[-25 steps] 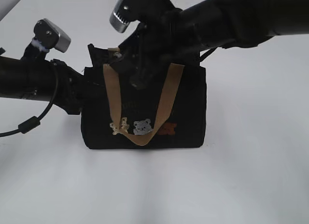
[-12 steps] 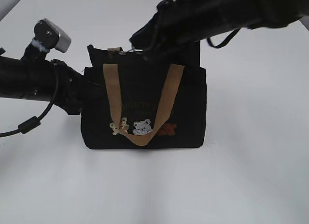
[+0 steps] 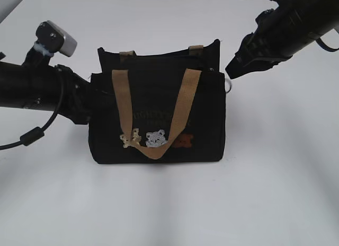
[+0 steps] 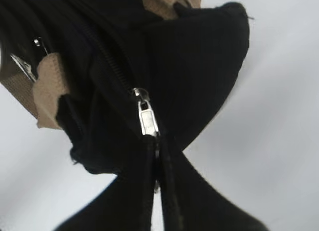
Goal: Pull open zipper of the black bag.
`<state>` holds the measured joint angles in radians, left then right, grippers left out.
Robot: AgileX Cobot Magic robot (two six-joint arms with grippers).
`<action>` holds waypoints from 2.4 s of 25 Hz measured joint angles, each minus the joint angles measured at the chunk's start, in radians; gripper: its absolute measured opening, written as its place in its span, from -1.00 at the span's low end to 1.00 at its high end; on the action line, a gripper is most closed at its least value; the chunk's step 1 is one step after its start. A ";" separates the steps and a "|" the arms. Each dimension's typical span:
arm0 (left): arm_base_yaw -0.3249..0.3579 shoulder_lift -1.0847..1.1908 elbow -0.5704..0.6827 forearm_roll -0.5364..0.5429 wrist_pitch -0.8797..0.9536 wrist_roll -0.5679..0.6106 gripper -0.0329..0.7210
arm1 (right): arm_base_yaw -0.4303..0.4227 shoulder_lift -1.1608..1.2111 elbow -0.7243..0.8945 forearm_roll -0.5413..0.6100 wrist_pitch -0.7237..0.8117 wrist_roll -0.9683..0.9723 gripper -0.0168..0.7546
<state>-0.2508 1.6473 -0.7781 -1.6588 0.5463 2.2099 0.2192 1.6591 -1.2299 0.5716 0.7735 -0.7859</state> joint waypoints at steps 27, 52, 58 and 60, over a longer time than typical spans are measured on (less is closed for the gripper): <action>0.000 -0.816 0.030 1.414 0.272 -2.075 -0.22 | 0.112 -1.017 0.439 -0.572 0.441 0.737 0.16; 0.000 -1.657 0.250 1.575 0.515 -2.138 -0.28 | 0.112 -1.666 0.744 -0.508 0.327 0.670 0.16; 0.000 -1.657 0.250 1.575 0.515 -2.138 -0.28 | 0.112 -1.666 0.744 -0.508 0.327 0.670 0.16; 0.000 -1.657 0.250 1.575 0.515 -2.138 -0.28 | 0.112 -1.666 0.744 -0.508 0.327 0.670 0.16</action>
<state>-0.2508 -0.0094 -0.5283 -0.0833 1.0612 0.0722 0.3310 -0.0066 -0.4855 0.0636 1.1004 -0.1157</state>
